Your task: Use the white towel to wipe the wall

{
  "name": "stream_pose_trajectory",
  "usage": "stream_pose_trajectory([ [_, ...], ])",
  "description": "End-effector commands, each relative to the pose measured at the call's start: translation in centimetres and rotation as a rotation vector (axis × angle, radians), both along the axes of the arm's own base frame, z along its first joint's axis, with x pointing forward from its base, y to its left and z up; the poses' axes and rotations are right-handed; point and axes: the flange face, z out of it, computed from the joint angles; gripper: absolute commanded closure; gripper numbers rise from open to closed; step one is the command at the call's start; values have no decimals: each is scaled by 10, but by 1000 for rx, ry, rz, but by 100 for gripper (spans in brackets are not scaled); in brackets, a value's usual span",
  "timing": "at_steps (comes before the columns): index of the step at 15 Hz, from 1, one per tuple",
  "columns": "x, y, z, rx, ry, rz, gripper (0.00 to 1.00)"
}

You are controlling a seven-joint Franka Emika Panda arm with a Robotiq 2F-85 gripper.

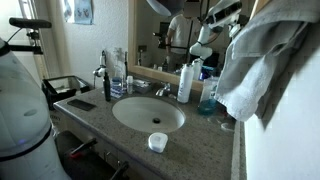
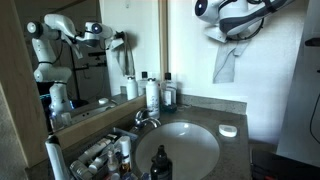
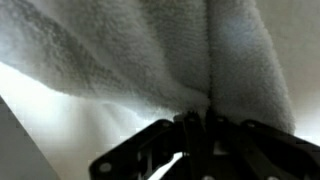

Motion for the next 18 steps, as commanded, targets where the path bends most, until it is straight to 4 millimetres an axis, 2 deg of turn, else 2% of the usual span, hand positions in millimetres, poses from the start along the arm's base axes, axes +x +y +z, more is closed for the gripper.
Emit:
stream_pose_trajectory([
  [1, 34, -19, 8, -36, -13, 13, 94],
  [6, 69, -21, -19, -2, 44, 43, 94],
  [9, 76, -25, -56, 72, 103, 55, 94],
  [12, 71, -27, -93, 152, 150, 39, 94],
  [15, 52, -27, -126, 218, 193, -5, 94],
  [18, 29, -25, -142, 242, 221, -47, 94],
])
